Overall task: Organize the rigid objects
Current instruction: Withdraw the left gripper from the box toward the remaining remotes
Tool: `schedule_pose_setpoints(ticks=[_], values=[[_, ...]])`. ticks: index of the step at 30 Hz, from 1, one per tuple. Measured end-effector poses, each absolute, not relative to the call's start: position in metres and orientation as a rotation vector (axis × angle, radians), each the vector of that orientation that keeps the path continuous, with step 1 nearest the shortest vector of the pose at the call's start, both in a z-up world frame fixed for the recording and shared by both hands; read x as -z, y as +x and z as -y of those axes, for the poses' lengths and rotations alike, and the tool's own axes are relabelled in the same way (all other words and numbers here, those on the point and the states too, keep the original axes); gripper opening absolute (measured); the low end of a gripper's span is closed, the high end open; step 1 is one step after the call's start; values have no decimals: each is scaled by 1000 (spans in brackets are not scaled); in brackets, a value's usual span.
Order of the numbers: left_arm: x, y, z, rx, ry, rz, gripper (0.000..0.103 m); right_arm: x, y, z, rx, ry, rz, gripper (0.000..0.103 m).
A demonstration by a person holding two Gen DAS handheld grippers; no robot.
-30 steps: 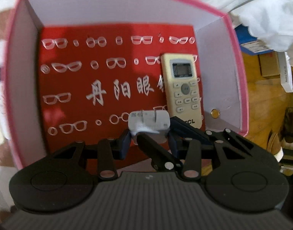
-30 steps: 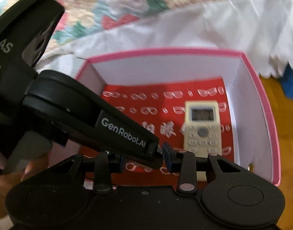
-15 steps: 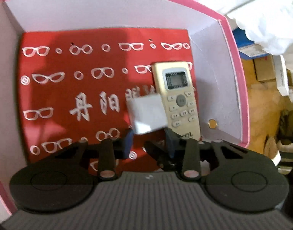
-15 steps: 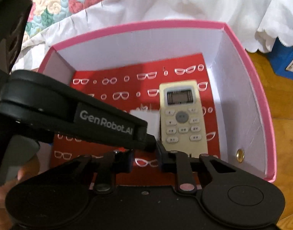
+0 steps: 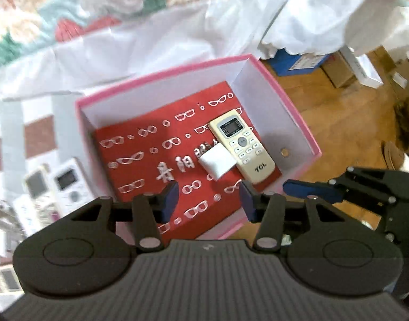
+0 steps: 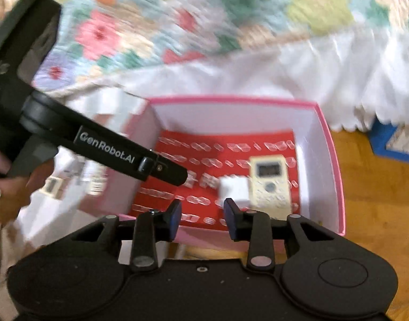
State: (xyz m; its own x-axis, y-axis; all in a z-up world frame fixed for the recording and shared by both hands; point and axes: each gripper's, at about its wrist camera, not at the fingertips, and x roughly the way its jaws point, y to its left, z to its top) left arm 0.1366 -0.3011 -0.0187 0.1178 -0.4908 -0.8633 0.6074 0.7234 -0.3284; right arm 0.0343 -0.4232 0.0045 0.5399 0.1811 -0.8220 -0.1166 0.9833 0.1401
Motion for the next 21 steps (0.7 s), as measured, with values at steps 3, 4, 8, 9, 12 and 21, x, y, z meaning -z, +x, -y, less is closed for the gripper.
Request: schedule_pose_setpoints(ticks=[3,4,8,9,12,21], values=[[-10,125,274,826,171,-1155,49,-29,23,397,-256,25,-930,44],[-19,122,265,827,186,-1141,49,-36,21,387,-279,12,-917,45],[-48,113,224,804,240,-1088,52,-60,14,346,-388,-38,-857,49],[-52,111,213,795,249,-1082,53,-63,12,338,-413,-46,-847,50],[-62,109,179,762,248,-1081,54,-70,9,311,-492,-63,-828,52],[-48,117,89,630,190,-1103,59,-48,27,239,-603,-116,-843,58]])
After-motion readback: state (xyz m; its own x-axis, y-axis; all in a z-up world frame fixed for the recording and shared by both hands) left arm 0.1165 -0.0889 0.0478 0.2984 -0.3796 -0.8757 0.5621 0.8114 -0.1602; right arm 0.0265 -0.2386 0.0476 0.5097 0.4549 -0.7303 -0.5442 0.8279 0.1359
